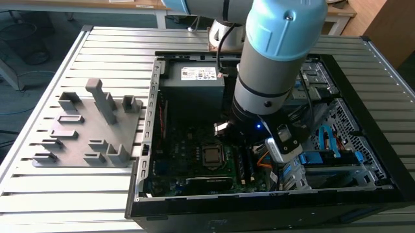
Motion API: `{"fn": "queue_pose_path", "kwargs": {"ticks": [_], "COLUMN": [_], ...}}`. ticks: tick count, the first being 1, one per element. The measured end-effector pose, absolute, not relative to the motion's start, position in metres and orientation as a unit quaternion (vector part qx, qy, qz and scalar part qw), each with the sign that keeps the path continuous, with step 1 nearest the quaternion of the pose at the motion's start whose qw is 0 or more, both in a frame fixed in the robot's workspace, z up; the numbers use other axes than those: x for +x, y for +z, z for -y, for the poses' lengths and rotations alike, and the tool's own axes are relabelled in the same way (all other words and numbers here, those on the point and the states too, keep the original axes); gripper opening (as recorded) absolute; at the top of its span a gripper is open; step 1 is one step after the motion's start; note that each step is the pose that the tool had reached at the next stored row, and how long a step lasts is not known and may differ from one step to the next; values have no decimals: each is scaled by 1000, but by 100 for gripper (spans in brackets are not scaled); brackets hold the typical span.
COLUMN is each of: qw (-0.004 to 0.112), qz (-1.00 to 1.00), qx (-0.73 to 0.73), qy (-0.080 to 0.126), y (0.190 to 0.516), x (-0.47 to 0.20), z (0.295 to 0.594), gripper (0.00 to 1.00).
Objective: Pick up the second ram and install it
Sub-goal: 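Press down the second ram until it locks into place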
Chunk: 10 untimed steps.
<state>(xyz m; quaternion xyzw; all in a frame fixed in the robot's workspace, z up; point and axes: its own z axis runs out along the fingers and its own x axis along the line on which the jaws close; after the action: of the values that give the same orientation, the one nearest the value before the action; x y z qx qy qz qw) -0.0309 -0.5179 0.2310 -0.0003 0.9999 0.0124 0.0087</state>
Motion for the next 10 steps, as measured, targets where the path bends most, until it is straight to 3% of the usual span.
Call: {"fn": "queue_pose_path", "kwargs": {"ticks": [10], "qw": [9], "qz": [-1000], "qx": [-1], "qy": [2], "y": [224], "x": [-31], "z": [524], "gripper": [10]}}
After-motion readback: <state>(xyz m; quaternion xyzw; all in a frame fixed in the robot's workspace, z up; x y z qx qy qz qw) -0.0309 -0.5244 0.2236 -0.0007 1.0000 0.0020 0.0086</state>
